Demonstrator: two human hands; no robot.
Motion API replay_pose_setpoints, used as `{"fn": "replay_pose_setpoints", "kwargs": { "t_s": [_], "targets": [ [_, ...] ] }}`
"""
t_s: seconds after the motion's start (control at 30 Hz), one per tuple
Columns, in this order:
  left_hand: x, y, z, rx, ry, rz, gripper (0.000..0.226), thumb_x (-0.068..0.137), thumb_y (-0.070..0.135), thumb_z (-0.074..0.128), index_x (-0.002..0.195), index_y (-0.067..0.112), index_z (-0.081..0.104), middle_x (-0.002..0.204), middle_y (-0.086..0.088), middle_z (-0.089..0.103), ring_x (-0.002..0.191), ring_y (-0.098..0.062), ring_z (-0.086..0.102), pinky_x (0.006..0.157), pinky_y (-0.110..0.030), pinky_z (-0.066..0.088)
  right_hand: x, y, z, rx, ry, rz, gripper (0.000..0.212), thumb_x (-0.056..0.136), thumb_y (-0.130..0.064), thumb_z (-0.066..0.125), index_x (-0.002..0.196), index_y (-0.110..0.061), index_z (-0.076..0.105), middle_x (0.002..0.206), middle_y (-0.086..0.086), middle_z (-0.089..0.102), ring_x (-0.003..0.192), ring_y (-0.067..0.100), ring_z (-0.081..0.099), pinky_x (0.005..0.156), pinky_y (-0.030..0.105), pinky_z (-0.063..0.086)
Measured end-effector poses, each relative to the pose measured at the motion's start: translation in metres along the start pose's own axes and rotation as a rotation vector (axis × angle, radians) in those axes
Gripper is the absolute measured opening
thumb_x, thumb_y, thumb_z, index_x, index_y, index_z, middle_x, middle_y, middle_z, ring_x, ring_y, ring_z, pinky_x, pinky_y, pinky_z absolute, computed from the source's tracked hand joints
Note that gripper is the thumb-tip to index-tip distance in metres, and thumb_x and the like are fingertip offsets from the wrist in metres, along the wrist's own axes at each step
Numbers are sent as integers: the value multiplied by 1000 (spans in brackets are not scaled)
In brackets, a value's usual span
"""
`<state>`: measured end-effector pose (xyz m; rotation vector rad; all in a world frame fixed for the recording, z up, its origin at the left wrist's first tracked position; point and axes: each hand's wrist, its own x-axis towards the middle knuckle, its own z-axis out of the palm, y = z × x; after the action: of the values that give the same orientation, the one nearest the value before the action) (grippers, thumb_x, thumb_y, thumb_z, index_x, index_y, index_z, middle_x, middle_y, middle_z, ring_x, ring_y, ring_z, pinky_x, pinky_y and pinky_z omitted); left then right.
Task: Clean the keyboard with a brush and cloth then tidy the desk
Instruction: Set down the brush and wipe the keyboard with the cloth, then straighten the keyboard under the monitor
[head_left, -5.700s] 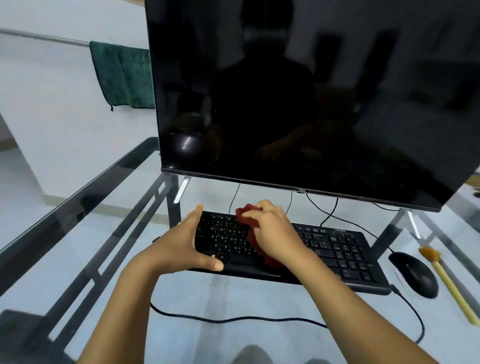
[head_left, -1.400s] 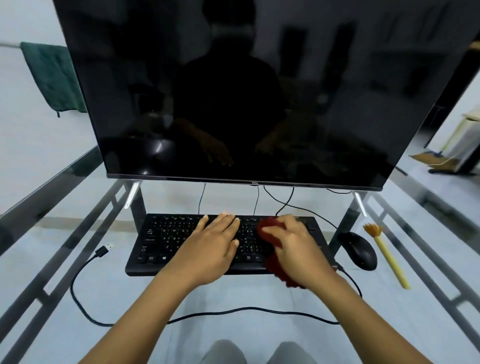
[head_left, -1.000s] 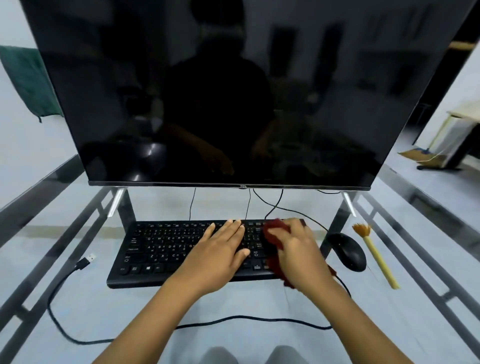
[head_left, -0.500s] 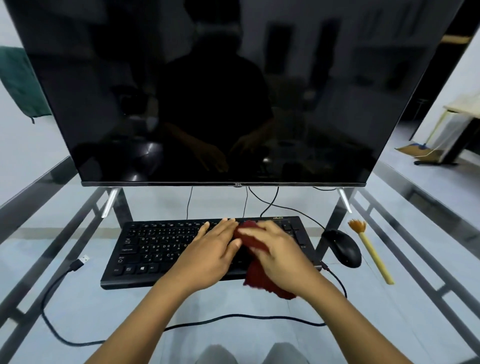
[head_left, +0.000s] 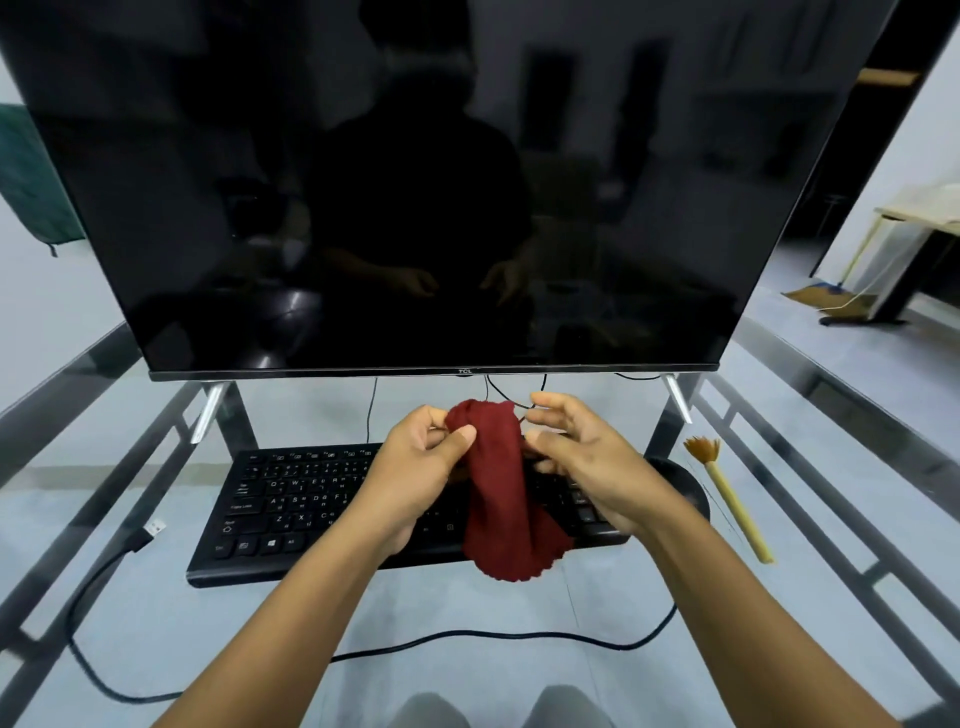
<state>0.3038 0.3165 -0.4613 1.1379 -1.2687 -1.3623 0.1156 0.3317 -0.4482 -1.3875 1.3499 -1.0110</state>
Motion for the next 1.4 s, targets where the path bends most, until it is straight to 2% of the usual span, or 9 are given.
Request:
{"fn": "replay_pose_setpoints", "kwargs": {
  "t_s": [0.17,0.27,0.4,0.63,0.73,0.9,1.1,1.2,1.4],
  "targets": [
    [-1,1,2,-42,87,0,10,94,12,57,102,6,58,90,-15,73,84,-27,68,78,-41,55,8,2,4,49,-126,71,26,90,-14,65,116,-13,65,100,3,73,92,8,69,80,19,50],
    [-1,9,1,-46,130,54,13,95,11,55,108,13,56,91,-9,73,83,-20,69,71,-34,54,5,-7,1,110,-48,12,16,90,-11,65,103,-3,67,101,13,73,90,16,69,86,28,55],
    [0,29,9,2,-129,124,51,93,14,60,134,39,45,112,4,69,98,-10,69,84,-33,55,-6,-21,-16,264,48,-13,18,95,-11,56,109,-2,61,102,12,70,92,19,66,90,35,53],
    [10,67,78,622,-160,425,9,84,32,70,86,24,69,101,0,57,100,-9,55,75,-13,46,-42,-43,-88,200,277,-165,12,90,-15,62,79,-22,61,79,4,64,76,17,59,73,35,48],
    [9,80,124,576,-259,429,13,85,31,69,83,19,68,87,1,65,83,-13,62,77,-31,52,-66,-44,-130,199,394,-175,14,91,-12,61,79,-18,57,71,1,63,68,14,58,68,32,46],
    [2,78,203,465,-410,307,10,88,29,65,90,19,67,76,10,62,68,-2,56,63,-18,45,-100,-34,-196,157,526,-94,13,90,-10,62,81,-15,55,63,2,63,56,13,58,54,25,49],
    [24,32,275,558,-508,166,20,85,29,66,91,11,66,91,-6,70,87,-23,65,81,-36,52,-100,14,-258,-34,517,245,14,88,-17,67,81,-11,57,64,7,63,50,16,59,45,25,49],
    [43,0,294,931,-434,353,20,86,37,64,87,17,65,91,-3,65,91,-25,61,88,-40,48,-74,57,-271,-323,544,391,21,81,-29,72,78,-11,61,79,14,68,70,27,64,70,40,54],
    [68,-37,304,1252,-381,598,33,88,44,59,109,19,66,116,-2,56,119,-23,45,113,-47,19,-44,96,-264,-604,664,375,17,84,-30,68,78,-17,58,79,2,62,83,25,58,67,30,37]
  ]
}}
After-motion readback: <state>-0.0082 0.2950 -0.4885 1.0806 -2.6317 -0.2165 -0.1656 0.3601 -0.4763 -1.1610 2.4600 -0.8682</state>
